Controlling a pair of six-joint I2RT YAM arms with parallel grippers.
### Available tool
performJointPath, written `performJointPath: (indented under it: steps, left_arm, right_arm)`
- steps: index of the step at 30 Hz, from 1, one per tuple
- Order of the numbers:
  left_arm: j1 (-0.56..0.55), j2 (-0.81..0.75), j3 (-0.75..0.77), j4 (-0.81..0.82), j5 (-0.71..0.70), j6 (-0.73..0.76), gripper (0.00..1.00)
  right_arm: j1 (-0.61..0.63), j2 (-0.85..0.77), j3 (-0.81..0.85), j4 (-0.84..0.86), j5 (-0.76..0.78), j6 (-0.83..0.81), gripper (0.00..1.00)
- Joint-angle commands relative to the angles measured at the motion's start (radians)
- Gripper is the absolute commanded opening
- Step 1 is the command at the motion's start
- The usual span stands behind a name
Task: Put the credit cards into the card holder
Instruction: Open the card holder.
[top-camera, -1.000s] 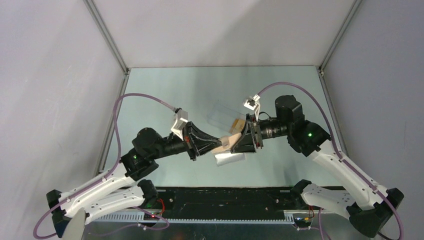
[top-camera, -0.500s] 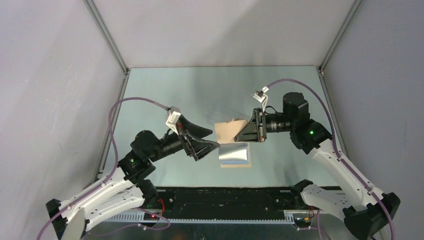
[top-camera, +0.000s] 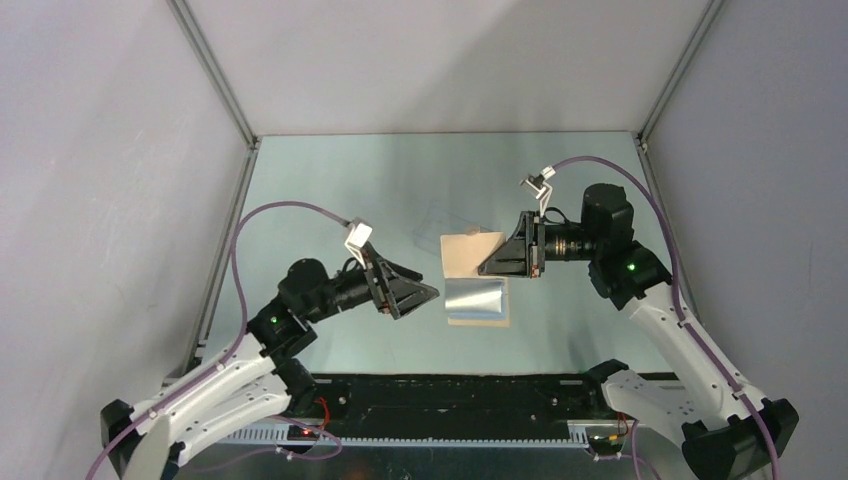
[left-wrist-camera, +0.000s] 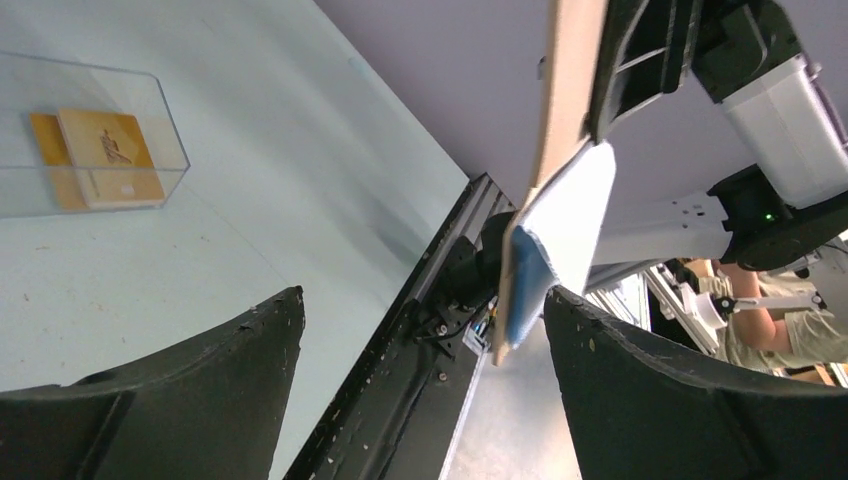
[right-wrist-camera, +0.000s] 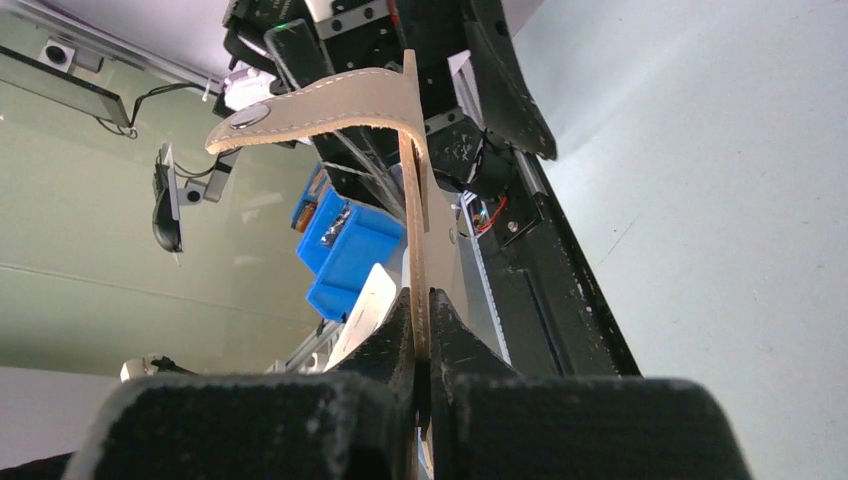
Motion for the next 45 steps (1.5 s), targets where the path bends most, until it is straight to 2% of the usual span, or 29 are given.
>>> performJointPath:
  steps: [1, 16, 25, 31, 33, 37, 38, 39, 40, 41, 42, 43, 44, 45]
  left_arm:
    - [-0.005, 0.059, 0.053, 0.008, 0.078, -0.002, 0.93]
    - [-0.034, 0.069, 0.099, 0.046, 0.100, 0.022, 0.93]
    - [-0.042, 0.160, 0.147, 0.066, 0.111, 0.044, 0.93]
    - [-0.048, 0.199, 0.141, 0.145, 0.105, 0.027, 0.87]
    - [-0.050, 0.206, 0.134, 0.200, 0.107, 0.010, 0.79]
    - [-0.051, 0.222, 0.122, 0.264, 0.118, -0.027, 0.56]
    - [-0.051, 0.228, 0.119, 0.273, 0.122, -0.038, 0.46]
    - [-0.051, 0.230, 0.119, 0.287, 0.130, -0.043, 0.32]
    - [-0.051, 0.235, 0.116, 0.293, 0.135, -0.048, 0.24]
    - [-0.052, 0.237, 0.116, 0.301, 0.143, -0.049, 0.08]
    - [-0.051, 0.237, 0.114, 0.304, 0.146, -0.052, 0.04]
    - [-0.051, 0.235, 0.112, 0.306, 0.145, -0.054, 0.01]
    - [-0.051, 0.234, 0.107, 0.307, 0.141, -0.059, 0.01]
    - [-0.051, 0.228, 0.105, 0.307, 0.137, -0.062, 0.00]
  right_arm:
    - [-0.004, -0.012, 0.004, 0.046, -0.037, 0.021, 0.00]
    - [0.000, 0.014, 0.004, -0.009, -0.036, -0.029, 0.00]
    - [0.027, 0.016, -0.021, 0.039, -0.051, 0.000, 0.00]
    - [0.038, 0.015, -0.038, 0.079, -0.055, 0.036, 0.00]
    - [0.040, 0.012, -0.046, 0.113, -0.058, 0.056, 0.00]
    - [0.040, 0.007, -0.055, 0.168, -0.064, 0.102, 0.00]
    - [0.040, 0.007, -0.056, 0.173, -0.062, 0.113, 0.00]
    - [0.039, 0.007, -0.056, 0.182, -0.061, 0.122, 0.00]
    - [0.039, 0.008, -0.056, 0.188, -0.058, 0.127, 0.01]
    - [0.038, 0.009, -0.056, 0.195, -0.055, 0.136, 0.03]
    - [0.037, 0.006, -0.056, 0.200, -0.048, 0.141, 0.05]
    - [0.032, 0.005, -0.056, 0.210, -0.044, 0.150, 0.10]
    - [0.029, 0.001, -0.057, 0.214, -0.031, 0.153, 0.23]
    - [0.017, -0.001, -0.056, 0.214, -0.024, 0.158, 0.30]
